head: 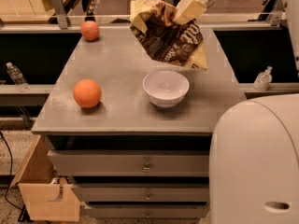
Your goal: Place brown chip bag into white bowl
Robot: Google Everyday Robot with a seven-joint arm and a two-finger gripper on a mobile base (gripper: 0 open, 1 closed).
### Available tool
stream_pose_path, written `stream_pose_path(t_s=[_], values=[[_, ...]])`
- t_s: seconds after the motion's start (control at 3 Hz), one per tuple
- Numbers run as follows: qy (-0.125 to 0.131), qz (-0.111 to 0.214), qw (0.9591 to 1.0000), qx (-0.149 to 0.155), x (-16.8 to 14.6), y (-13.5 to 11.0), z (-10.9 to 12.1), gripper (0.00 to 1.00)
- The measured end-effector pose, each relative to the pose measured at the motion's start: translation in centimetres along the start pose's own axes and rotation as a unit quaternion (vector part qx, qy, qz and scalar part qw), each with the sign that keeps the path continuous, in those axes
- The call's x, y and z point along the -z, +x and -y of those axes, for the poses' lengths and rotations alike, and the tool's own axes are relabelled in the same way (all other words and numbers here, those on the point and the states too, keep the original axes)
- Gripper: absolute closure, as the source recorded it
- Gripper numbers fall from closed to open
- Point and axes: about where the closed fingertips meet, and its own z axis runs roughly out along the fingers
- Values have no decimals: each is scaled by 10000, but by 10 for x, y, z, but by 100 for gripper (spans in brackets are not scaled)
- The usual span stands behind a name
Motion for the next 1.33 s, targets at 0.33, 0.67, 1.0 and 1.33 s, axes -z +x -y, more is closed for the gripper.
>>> stream_pose_path(t_s=[0.33,0.67,1.0,1.33], values=[[-16,-234,9996,165,10,-14,-7,100],[-51,-361,9990,249,20,-25,-15,100],[-108,-471,9986,208,28,-28,-26,100],[-201,-646,9977,106,32,-27,-38,100]])
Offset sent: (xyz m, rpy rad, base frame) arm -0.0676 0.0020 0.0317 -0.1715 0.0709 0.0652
